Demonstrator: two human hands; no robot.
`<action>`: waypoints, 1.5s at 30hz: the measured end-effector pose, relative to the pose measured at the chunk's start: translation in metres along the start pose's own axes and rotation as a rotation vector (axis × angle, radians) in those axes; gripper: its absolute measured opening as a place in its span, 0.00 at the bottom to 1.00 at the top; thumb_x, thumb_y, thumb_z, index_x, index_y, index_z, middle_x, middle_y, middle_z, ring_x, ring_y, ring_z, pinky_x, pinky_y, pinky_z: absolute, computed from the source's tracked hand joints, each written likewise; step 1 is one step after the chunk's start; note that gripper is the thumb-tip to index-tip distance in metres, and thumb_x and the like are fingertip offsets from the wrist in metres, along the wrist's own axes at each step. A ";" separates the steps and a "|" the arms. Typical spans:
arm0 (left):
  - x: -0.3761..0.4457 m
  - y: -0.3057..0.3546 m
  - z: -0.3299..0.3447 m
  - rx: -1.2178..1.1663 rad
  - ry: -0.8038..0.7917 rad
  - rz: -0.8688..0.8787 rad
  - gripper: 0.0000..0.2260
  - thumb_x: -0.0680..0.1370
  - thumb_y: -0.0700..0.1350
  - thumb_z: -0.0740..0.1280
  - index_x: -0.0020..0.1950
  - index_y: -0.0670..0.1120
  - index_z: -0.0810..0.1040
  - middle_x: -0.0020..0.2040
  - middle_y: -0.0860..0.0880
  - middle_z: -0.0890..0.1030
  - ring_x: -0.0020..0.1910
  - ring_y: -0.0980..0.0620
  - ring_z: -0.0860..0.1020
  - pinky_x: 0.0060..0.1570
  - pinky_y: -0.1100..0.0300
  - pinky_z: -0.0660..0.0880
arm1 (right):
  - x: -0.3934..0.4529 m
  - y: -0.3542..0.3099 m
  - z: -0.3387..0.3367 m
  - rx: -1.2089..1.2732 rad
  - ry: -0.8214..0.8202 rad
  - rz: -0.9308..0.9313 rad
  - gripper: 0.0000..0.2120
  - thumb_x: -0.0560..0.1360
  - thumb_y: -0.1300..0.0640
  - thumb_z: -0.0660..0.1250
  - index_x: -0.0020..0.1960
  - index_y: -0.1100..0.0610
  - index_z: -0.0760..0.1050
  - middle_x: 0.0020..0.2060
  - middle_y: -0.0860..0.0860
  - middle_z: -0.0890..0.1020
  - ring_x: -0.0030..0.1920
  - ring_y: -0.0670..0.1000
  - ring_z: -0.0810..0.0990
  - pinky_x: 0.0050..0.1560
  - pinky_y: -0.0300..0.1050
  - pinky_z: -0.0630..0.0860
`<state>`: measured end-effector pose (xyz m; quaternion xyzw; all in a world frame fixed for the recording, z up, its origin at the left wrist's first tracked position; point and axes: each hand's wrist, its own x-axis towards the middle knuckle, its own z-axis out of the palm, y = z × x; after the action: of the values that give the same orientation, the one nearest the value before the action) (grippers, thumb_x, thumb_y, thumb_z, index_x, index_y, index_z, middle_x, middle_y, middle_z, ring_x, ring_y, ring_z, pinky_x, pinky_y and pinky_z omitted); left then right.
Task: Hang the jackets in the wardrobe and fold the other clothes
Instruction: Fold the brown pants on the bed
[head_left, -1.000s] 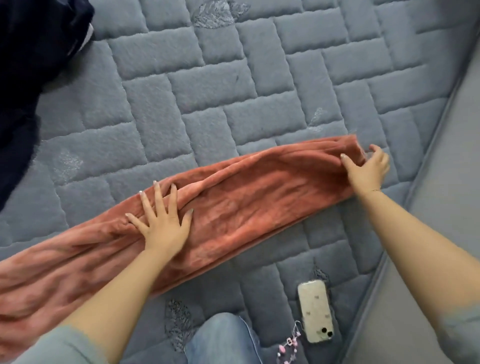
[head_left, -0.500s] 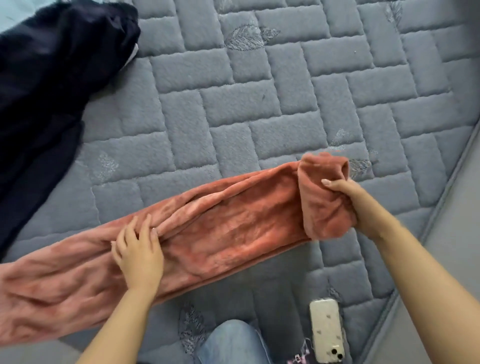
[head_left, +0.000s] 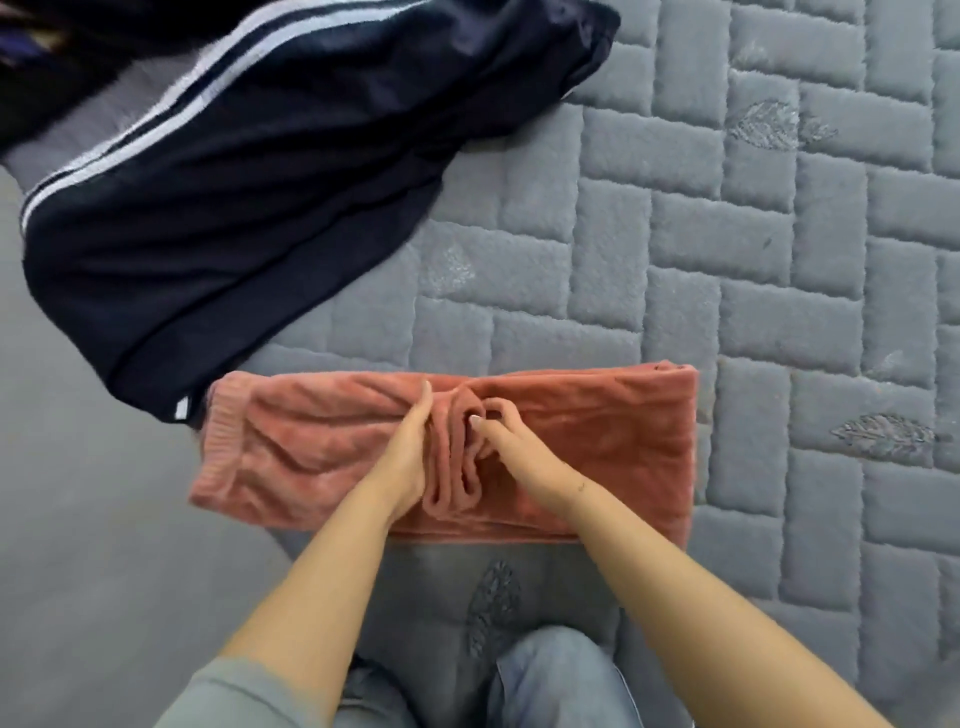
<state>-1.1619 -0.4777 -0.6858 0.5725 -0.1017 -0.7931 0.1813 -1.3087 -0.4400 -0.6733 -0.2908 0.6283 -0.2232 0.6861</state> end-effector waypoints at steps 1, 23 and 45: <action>0.000 -0.001 -0.004 0.051 -0.015 0.029 0.22 0.77 0.62 0.63 0.57 0.46 0.83 0.54 0.40 0.84 0.51 0.47 0.83 0.54 0.53 0.79 | 0.004 0.002 0.006 0.019 0.029 0.024 0.05 0.81 0.54 0.58 0.56 0.46 0.69 0.48 0.47 0.79 0.48 0.47 0.76 0.52 0.41 0.71; -0.042 0.086 -0.221 0.714 0.637 0.333 0.13 0.77 0.39 0.66 0.62 0.46 0.73 0.53 0.48 0.78 0.56 0.43 0.77 0.50 0.57 0.70 | 0.038 0.029 0.045 -1.358 0.341 -0.203 0.35 0.76 0.31 0.47 0.77 0.39 0.38 0.78 0.45 0.38 0.76 0.49 0.29 0.66 0.62 0.21; -0.053 0.008 -0.148 1.851 0.614 0.823 0.31 0.75 0.49 0.68 0.77 0.51 0.63 0.80 0.43 0.54 0.78 0.43 0.55 0.73 0.38 0.50 | -0.023 0.044 -0.032 0.388 0.317 0.287 0.26 0.66 0.43 0.75 0.61 0.50 0.78 0.55 0.53 0.84 0.54 0.53 0.84 0.54 0.51 0.80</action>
<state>-1.0059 -0.4571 -0.6844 0.5848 -0.8026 -0.1051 -0.0530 -1.3457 -0.3967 -0.6877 -0.0234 0.7081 -0.2825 0.6468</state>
